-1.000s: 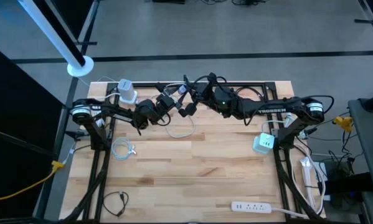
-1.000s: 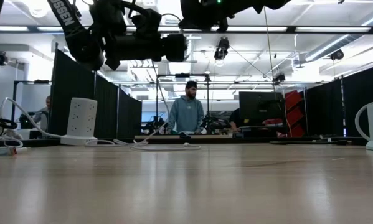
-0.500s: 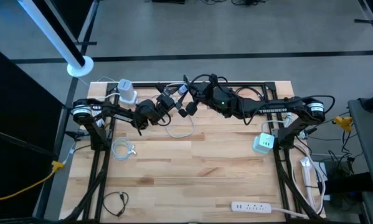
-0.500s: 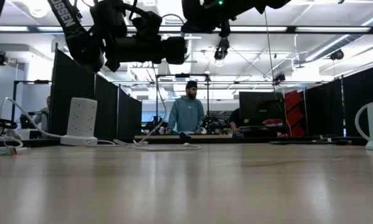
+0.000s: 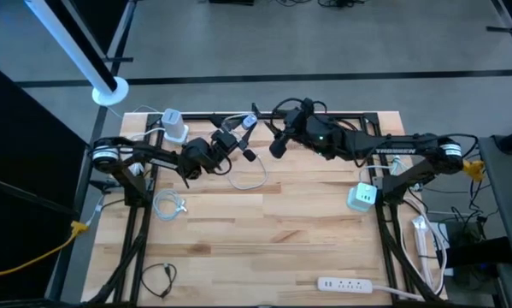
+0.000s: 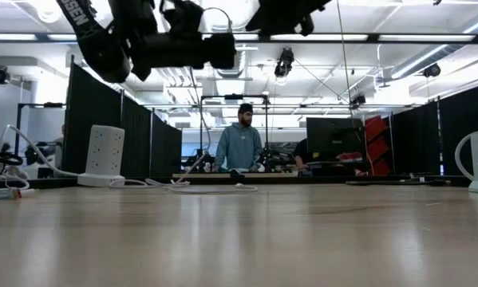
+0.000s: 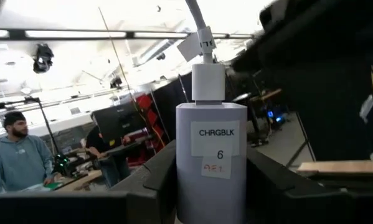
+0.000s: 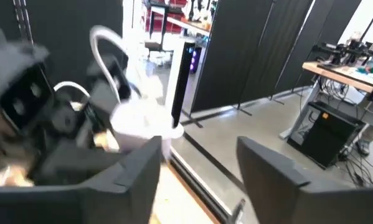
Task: Insert USB
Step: Insert the purple charger adapter into the white outlet extension
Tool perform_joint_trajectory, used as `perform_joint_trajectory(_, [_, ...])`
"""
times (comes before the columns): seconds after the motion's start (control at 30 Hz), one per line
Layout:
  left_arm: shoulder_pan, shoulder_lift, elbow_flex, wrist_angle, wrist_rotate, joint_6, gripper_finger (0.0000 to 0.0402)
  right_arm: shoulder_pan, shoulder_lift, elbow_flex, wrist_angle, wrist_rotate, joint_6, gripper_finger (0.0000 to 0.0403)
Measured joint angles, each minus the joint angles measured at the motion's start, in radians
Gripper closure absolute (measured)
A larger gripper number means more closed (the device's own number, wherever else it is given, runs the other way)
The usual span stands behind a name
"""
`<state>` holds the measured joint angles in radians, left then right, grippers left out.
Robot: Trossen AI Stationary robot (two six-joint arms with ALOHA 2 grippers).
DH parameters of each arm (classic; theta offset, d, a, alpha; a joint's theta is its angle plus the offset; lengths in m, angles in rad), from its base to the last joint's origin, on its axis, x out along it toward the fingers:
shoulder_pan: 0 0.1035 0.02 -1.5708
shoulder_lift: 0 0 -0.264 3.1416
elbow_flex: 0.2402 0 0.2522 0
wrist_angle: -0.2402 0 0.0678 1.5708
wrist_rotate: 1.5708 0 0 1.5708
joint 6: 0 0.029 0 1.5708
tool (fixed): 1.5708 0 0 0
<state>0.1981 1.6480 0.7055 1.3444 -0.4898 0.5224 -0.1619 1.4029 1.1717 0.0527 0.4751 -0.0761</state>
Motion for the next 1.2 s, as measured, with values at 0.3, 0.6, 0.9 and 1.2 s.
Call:
perform_joint_trajectory(0.3, [-0.012,-0.008,0.002,-0.180,-0.001,-0.065,0.0282,-0.008,-0.017,-0.056,-0.084,-0.002,0.100,0.0128])
perform_joint_trajectory(0.6, [-0.014,0.011,0.018,-0.339,0.004,-0.130,0.0282,-0.022,-0.022,-0.111,-0.165,-0.003,0.239,0.0086])
perform_joint_trajectory(0.9, [-0.003,0.160,0.105,-0.342,0.091,-0.143,0.0282,-0.004,-0.029,-0.115,-0.423,-0.004,0.421,0.0059])
perform_joint_trajectory(1.2, [-0.005,0.232,0.136,-0.354,0.099,-0.143,0.0282,0.027,-0.054,-0.130,-0.549,-0.045,0.533,0.0059])
